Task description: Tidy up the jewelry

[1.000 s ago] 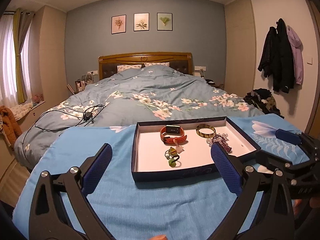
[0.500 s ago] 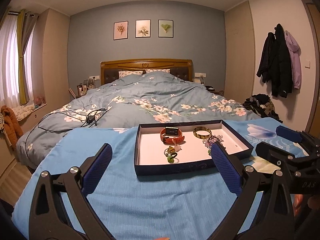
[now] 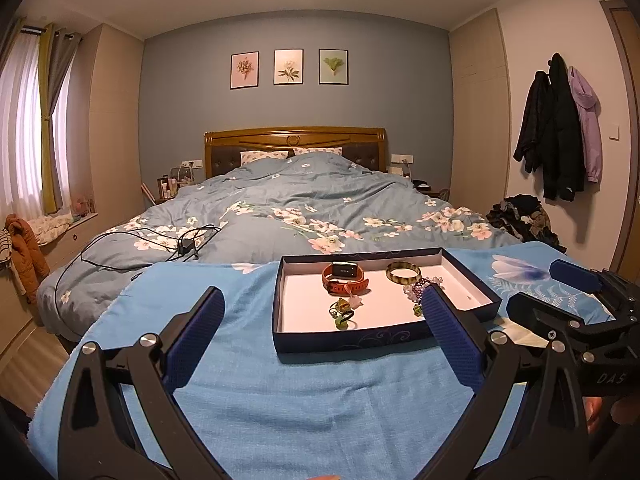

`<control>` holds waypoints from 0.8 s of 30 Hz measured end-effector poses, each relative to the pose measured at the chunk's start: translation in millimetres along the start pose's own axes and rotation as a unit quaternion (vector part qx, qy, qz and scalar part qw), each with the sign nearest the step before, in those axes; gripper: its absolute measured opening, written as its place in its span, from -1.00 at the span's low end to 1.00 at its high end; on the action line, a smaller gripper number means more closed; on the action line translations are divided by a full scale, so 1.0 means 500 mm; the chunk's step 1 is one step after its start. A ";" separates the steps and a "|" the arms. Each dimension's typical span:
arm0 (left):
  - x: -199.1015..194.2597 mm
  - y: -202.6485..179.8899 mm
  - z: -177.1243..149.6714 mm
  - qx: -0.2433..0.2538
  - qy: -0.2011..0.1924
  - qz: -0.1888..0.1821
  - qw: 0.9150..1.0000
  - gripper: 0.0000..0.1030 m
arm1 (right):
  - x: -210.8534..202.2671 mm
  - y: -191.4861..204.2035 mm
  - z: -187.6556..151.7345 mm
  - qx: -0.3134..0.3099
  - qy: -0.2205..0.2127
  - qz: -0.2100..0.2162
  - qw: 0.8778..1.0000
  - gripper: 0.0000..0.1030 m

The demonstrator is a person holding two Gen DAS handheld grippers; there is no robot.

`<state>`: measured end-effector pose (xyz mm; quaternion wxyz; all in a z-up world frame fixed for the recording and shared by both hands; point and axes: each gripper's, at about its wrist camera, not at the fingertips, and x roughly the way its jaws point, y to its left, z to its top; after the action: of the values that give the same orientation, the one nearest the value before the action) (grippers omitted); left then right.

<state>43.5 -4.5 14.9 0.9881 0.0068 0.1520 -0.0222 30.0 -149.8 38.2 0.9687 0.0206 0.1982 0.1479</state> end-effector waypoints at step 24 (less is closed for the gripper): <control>-0.012 -0.005 0.009 0.001 -0.013 0.004 1.000 0.89 | -0.001 0.001 -0.002 0.002 -0.001 0.000 1.000 0.86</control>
<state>38.8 -6.7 20.9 0.9901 0.0084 0.1392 -0.0189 29.0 -149.6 37.6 0.9689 0.0224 0.1976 0.1473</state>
